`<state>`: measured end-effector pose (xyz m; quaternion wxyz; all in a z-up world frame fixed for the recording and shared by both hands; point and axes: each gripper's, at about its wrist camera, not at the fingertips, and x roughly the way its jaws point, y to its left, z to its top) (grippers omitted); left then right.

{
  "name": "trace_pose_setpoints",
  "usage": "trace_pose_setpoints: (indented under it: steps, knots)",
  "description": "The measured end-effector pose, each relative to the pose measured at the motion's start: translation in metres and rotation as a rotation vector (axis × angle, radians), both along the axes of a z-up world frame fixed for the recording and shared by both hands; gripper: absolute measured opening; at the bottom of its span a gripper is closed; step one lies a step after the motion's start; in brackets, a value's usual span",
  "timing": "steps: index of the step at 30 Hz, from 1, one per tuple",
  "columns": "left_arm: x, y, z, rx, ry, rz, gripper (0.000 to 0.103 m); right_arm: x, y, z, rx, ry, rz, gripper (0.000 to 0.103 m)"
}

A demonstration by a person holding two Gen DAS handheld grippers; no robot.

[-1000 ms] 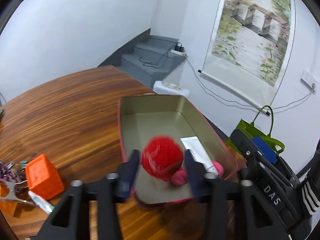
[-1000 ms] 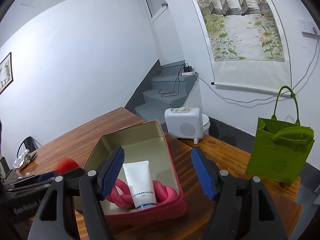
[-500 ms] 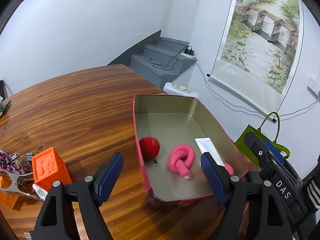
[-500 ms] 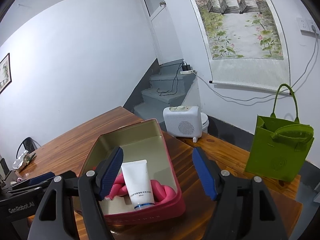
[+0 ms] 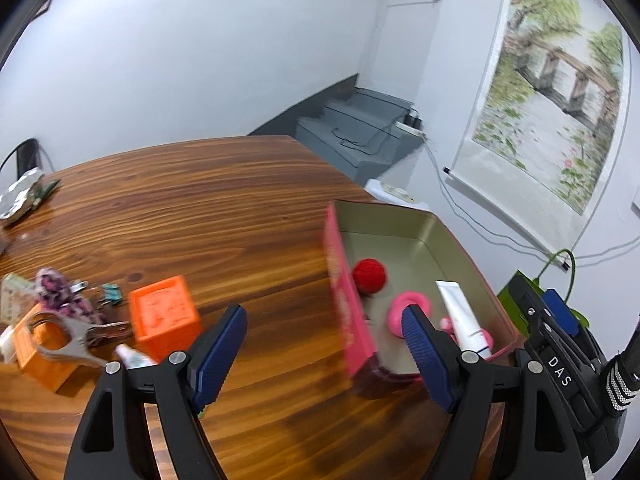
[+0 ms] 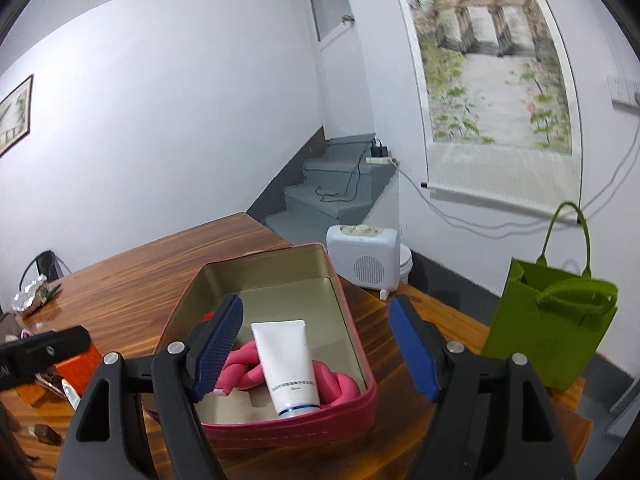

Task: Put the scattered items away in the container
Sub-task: 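Withdraw both grippers from the tin box back toward the remaining items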

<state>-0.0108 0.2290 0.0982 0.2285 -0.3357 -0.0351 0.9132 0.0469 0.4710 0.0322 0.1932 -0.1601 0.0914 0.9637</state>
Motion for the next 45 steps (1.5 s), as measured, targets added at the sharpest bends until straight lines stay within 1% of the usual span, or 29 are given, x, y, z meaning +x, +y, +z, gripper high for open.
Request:
trace_pose_setpoints:
  steps: [2, 7, 11, 17, 19, 23, 28, 33, 36, 37, 41, 45]
  knots:
    - [0.0, -0.015, 0.0, 0.004, 0.0, 0.029, 0.081, 0.0, -0.009, 0.001, 0.023, 0.002, 0.013, 0.079]
    - [0.002, -0.055, -0.005, 0.006, -0.007, 0.104, 0.081, 0.0, -0.032, 0.006, 0.033, -0.003, 0.078, 0.079]
    - [0.005, -0.096, -0.009, 0.012, -0.004, 0.199, 0.081, -0.007, -0.056, 0.012, 0.048, -0.01, 0.157, 0.08]
    - [0.009, -0.16, -0.018, 0.019, 0.009, 0.368, 0.081, -0.023, -0.096, 0.015, 0.046, -0.056, 0.325, 0.082]
    - [0.009, -0.178, -0.024, 0.017, -0.001, 0.413, 0.081, -0.031, -0.107, 0.013, 0.042, -0.081, 0.366, 0.082]
    - [0.003, -0.21, -0.04, 0.046, -0.051, 0.484, 0.081, -0.043, -0.126, 0.007, 0.037, -0.117, 0.412, 0.082]
    - [-0.003, -0.224, -0.053, 0.025, -0.079, 0.507, 0.081, -0.055, -0.15, 0.002, 0.046, -0.163, 0.469, 0.082]
    - [-0.01, -0.226, -0.066, -0.042, -0.114, 0.496, 0.081, -0.067, -0.172, -0.002, 0.054, -0.223, 0.554, 0.082]
    - [-0.008, -0.229, -0.07, -0.043, -0.116, 0.477, 0.081, -0.07, -0.183, -0.008, 0.034, -0.248, 0.619, 0.082]
    - [-0.007, -0.231, -0.07, -0.048, -0.113, 0.477, 0.081, -0.069, -0.187, -0.012, 0.019, -0.258, 0.659, 0.082]
    - [-0.008, -0.241, -0.072, -0.045, -0.123, 0.508, 0.081, -0.066, -0.206, -0.028, -0.031, -0.315, 0.799, 0.082]
    - [-0.008, -0.25, -0.072, -0.037, -0.126, 0.539, 0.081, -0.065, -0.223, -0.04, -0.061, -0.378, 0.85, 0.082]
